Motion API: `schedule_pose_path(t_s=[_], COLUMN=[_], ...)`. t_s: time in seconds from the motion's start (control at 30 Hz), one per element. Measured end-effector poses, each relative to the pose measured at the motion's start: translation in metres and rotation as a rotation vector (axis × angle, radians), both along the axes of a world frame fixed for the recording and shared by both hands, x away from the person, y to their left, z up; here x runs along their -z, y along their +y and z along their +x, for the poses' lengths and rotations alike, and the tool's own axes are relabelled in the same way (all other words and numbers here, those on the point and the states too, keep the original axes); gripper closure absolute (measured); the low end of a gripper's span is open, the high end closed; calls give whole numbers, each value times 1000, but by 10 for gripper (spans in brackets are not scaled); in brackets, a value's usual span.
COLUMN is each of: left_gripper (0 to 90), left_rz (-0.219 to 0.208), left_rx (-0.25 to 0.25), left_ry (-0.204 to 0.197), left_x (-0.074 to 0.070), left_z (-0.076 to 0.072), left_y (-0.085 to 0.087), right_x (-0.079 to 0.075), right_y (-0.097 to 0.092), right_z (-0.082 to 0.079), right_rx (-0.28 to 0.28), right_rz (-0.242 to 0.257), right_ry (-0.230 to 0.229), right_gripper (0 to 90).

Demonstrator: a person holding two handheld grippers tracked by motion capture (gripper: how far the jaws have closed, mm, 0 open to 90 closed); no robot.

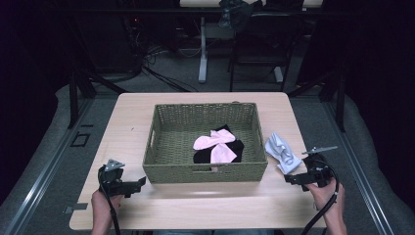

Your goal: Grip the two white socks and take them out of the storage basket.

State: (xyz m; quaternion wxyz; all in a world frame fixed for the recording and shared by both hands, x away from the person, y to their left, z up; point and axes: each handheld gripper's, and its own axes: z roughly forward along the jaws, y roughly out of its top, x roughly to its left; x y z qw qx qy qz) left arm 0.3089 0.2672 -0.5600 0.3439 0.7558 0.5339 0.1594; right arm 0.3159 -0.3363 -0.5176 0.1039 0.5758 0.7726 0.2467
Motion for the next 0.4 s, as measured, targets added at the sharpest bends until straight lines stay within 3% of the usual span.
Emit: schedule_pose_path(t_s=[0.13,0.4], left_gripper=[9,9], left_rz=[14,12], left_rx=[12,6], left_ry=[4,-2], left_x=[0,0], left_z=[1,1], left_y=[-1,-1], right_x=[8,21], right_y=[1,-1], right_z=[-7,-10], right_rx=[13,26], right_rz=[-1,-4], right_ry=[-30,-43], right_gripper=[16,20])
